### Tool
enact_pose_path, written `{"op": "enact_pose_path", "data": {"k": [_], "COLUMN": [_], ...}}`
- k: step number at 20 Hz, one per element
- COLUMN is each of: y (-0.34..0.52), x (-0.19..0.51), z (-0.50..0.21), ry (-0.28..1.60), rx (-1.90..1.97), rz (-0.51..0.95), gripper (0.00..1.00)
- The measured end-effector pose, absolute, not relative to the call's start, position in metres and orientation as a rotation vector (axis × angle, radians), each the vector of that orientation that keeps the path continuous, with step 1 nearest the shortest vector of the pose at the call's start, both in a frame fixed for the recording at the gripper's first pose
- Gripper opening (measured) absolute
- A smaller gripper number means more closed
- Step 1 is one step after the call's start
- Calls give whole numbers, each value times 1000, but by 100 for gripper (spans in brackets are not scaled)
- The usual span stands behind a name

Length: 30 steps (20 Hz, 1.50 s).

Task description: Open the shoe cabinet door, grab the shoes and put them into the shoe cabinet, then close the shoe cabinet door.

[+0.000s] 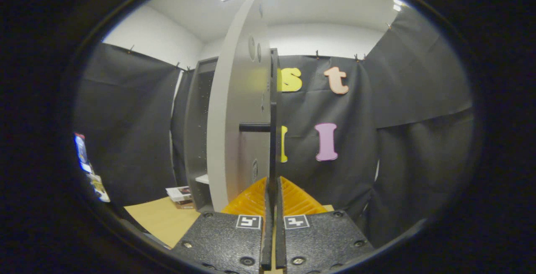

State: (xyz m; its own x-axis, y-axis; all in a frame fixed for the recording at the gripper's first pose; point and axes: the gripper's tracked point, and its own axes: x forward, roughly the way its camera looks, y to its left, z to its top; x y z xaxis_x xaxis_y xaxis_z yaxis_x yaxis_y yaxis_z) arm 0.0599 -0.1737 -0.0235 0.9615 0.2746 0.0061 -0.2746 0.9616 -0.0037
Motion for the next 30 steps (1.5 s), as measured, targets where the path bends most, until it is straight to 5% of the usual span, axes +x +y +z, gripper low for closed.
{"op": "enact_pose_path", "data": {"k": [7, 10, 15, 19, 30], "y": [-182, -188, -195, -185, -94], "x": [63, 47, -1, -30, -76], "z": [-26, -24, -33, -74, -114], "ry": [64, 66, 40, 122, 39], "rx": [95, 162, 284, 144, -29], "rz": [356, 318, 214, 116, 67], "gripper": [7, 15, 72, 100, 100]}}
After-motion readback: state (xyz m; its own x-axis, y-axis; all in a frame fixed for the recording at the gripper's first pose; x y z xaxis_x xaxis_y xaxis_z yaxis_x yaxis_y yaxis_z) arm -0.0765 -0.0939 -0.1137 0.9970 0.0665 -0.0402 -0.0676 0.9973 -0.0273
